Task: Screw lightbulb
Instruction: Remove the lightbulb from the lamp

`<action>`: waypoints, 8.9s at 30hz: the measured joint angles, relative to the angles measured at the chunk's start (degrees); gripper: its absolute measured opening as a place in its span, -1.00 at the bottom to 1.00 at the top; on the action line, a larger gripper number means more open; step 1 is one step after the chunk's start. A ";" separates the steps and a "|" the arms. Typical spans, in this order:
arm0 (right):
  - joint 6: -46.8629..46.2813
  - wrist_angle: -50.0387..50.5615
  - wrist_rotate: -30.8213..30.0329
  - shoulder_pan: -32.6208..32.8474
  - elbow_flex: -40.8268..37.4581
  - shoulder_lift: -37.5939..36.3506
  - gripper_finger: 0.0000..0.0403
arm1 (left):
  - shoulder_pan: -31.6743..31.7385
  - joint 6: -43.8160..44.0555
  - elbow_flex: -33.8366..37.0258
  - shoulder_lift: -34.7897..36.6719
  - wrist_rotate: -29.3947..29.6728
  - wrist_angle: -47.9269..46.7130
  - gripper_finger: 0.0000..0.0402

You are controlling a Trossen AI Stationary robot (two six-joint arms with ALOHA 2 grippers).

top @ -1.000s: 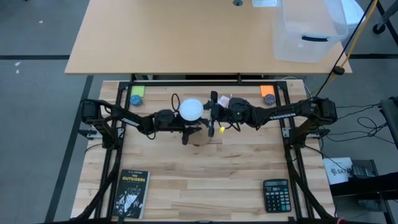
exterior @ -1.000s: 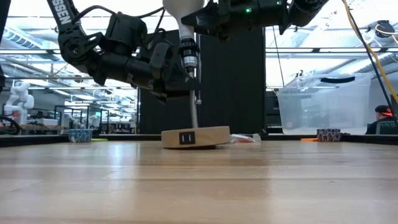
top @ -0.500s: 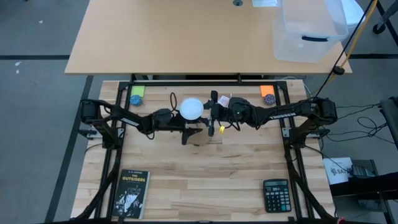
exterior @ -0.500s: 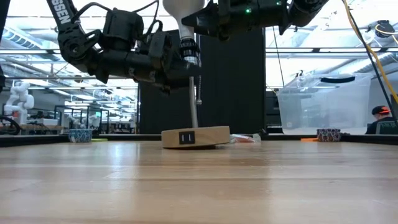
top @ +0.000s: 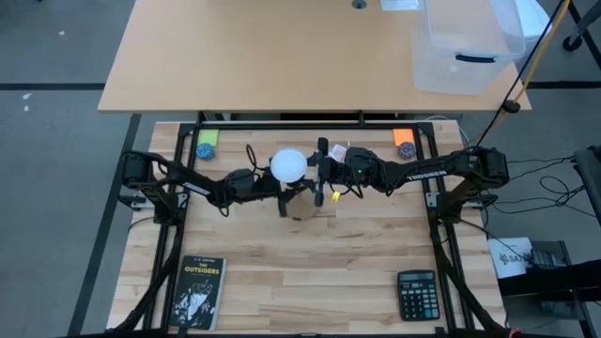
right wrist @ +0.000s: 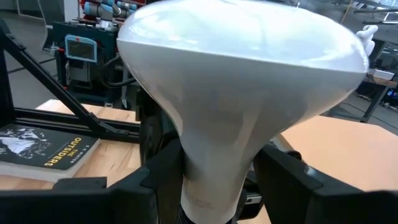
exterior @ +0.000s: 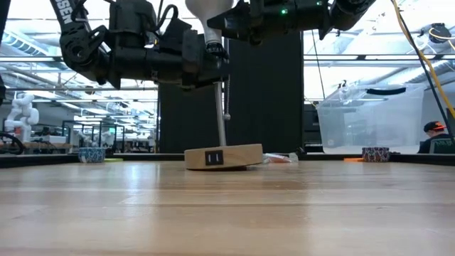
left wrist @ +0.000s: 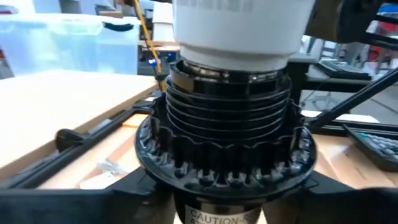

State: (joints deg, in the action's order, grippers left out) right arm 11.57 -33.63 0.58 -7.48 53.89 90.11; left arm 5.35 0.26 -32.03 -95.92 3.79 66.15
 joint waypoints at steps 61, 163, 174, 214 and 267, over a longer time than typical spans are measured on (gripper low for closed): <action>-2.17 2.23 19.53 0.37 -0.15 -2.21 0.31 | 3.47 1.17 -0.33 0.28 -27.21 -5.79 -0.29; -3.07 -8.20 26.79 0.53 1.88 3.85 0.12 | 3.47 -2.63 -0.20 0.13 -32.01 -11.89 -0.29; -1.92 2.43 26.84 -0.50 1.97 -1.53 0.49 | 3.48 -2.16 -0.20 0.13 -31.36 -11.89 -0.29; -5.72 -4.33 -22.05 6.63 1.88 6.85 0.52 | 3.34 0.98 -0.14 0.11 5.10 -11.29 -0.29; -2.45 -3.32 9.07 -0.68 2.60 1.70 -0.09 | 5.61 -1.19 -0.09 0.04 -28.93 -11.18 -0.29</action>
State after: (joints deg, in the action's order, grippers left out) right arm 9.13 -36.95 9.66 -8.16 56.49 91.81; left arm 10.96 -0.93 -32.12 -95.88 -25.14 54.96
